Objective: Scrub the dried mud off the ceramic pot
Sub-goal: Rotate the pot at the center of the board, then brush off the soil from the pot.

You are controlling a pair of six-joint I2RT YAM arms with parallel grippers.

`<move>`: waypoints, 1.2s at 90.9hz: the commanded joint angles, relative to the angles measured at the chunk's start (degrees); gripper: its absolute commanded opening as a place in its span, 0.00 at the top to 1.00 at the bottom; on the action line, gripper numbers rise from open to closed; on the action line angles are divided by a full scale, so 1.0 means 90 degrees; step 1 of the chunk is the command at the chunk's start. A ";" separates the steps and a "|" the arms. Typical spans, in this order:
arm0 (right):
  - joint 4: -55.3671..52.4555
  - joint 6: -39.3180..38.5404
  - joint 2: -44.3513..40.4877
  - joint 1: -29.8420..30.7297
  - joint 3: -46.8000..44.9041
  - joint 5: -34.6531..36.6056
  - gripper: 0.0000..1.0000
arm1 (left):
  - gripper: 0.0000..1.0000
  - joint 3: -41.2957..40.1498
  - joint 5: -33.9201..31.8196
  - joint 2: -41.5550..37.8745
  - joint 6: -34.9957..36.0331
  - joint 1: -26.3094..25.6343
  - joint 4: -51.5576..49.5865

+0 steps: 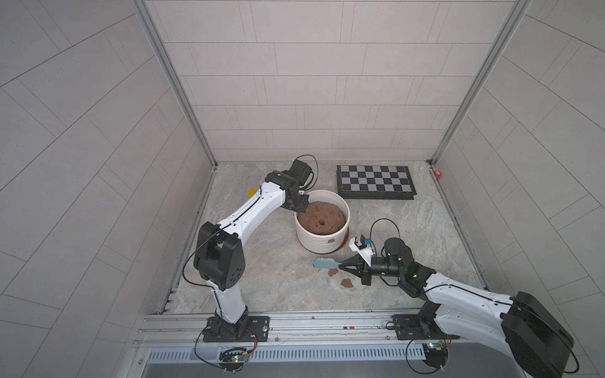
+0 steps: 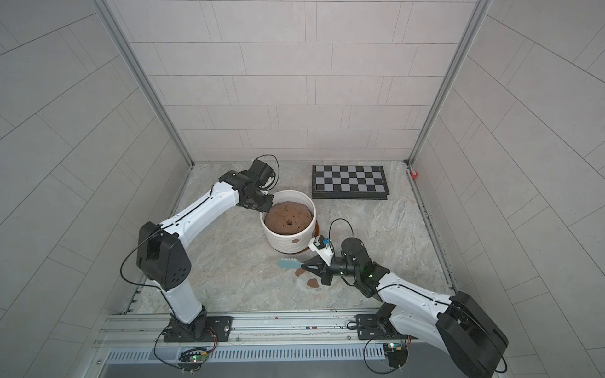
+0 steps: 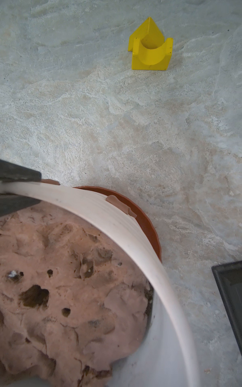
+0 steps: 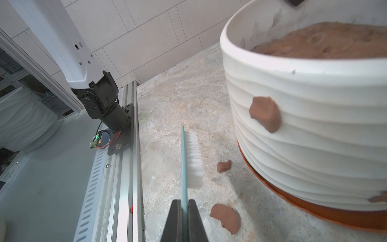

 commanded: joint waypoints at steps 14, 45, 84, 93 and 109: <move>-0.0116 -0.0102 -0.0193 -0.0019 0.0271 -0.0151 1.00 | 1.00 0.0173 0.0655 0.0236 0.0856 0.0045 -0.0352; -0.0970 -0.0505 -0.0532 -0.0483 0.0898 -0.0287 1.00 | 1.00 0.0340 0.0751 0.0391 0.1631 0.0105 -0.0520; -0.0941 -0.0606 -0.0070 -0.0957 0.1162 0.0086 1.00 | 1.00 0.0431 0.1042 0.0484 0.2109 0.0116 -0.0689; -0.0887 -0.0612 0.0085 -0.0980 0.1111 0.0216 1.00 | 1.00 0.0427 0.1012 0.0496 0.2111 0.0113 -0.0695; -0.0714 -0.0644 0.0413 -0.0986 0.0952 0.0512 1.00 | 1.00 0.0440 0.1073 0.0437 0.2104 0.0116 -0.0690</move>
